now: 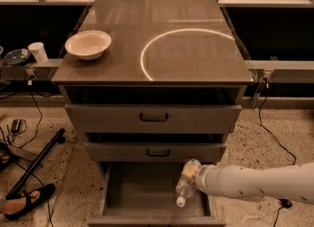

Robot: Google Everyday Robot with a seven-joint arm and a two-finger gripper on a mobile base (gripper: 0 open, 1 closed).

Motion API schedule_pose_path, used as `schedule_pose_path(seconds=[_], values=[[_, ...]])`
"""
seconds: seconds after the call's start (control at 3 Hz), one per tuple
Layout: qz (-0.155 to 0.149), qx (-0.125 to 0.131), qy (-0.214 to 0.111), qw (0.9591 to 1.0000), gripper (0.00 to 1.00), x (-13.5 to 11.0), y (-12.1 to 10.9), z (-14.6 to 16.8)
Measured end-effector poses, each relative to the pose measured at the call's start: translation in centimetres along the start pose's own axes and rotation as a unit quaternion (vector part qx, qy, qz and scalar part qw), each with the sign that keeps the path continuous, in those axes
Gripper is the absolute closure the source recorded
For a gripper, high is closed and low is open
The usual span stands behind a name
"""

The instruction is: Place blue plastic bottle into bottom drawer

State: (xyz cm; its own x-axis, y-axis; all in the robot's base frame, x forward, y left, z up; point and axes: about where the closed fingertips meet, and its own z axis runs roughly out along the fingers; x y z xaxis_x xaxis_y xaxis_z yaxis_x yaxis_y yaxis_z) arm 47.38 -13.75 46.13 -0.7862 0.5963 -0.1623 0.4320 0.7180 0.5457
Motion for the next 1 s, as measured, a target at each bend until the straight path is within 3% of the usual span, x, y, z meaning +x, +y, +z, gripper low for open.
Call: schedule_pose_path(seconds=[1.0], values=[[0.019,0.023,0.023,0.9993,1.00,1.9,-2.2,2.3]])
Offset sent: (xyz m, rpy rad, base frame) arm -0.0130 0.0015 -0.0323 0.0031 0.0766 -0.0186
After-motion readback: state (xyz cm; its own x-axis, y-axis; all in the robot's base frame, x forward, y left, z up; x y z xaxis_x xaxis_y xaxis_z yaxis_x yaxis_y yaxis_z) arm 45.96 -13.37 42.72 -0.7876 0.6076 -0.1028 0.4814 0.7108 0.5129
